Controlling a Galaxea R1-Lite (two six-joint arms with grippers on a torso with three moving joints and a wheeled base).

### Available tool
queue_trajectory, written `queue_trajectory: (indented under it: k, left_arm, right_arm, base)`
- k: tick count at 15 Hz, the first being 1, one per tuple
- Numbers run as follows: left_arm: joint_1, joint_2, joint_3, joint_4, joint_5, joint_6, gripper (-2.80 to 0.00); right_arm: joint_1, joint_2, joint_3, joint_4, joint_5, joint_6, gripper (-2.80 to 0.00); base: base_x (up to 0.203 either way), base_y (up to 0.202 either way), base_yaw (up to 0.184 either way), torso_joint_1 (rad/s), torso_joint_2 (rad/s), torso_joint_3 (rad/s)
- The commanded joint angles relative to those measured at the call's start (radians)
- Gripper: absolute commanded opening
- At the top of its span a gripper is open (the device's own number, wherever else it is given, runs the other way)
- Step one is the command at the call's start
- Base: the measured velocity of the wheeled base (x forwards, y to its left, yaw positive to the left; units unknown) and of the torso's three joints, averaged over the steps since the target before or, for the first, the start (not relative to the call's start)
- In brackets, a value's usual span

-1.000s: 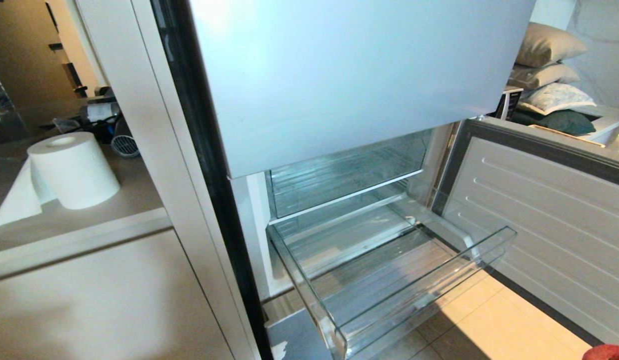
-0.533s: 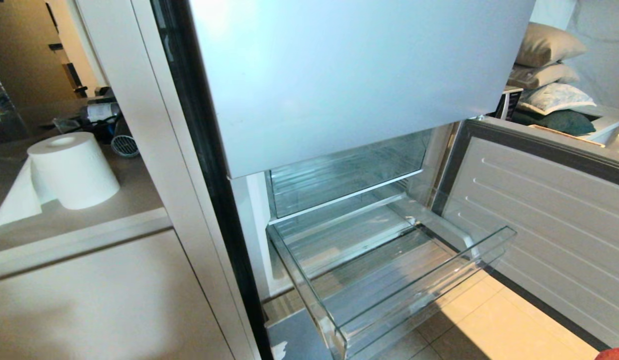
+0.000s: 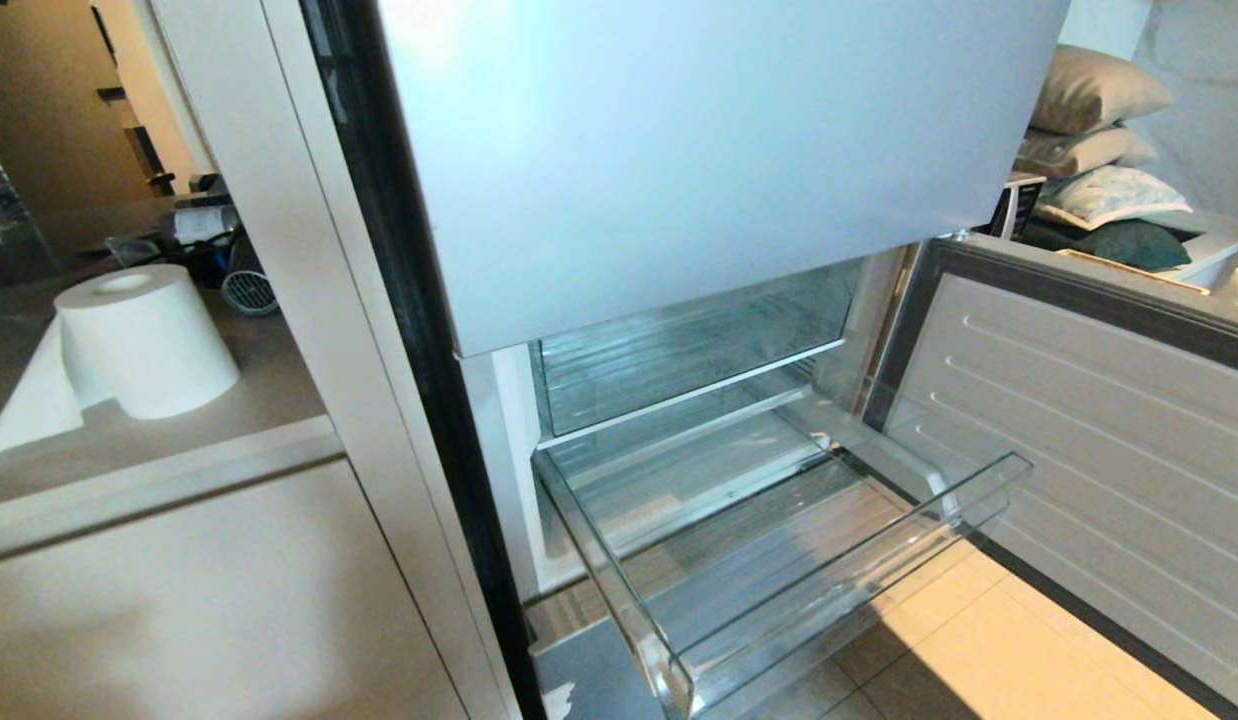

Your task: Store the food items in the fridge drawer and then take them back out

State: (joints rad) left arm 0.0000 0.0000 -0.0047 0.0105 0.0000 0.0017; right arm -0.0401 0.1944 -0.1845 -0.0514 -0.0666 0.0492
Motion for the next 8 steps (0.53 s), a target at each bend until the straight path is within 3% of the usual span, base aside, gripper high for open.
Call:
queue_trajectory:
  k: [1, 4, 8]
  left_arm:
    - [0.000, 0.002, 0.000, 0.000, 0.000, 0.000, -2.80]
    - [0.000, 0.002, 0.000, 0.000, 0.000, 0.000, -2.80]
    - [0.000, 0.002, 0.000, 0.000, 0.000, 0.000, -2.80]
  right_arm:
    - [-0.162, 0.283, -0.195, -0.021, -0.037, 0.097, -2.80]
    - [-0.544, 0.476, -0.404, -0.052, -0.066, 0.190, -2.80]
    - [-0.902, 0.737, -0.662, -0.204, -0.065, 0.251, -2.80]
  base:
    - [0.000, 0.000, 0.000, 0.000, 0.00, 0.000]
    - [0.000, 0.000, 0.000, 0.000, 0.00, 0.000]
    - [0.000, 0.000, 0.000, 0.000, 0.00, 0.000]
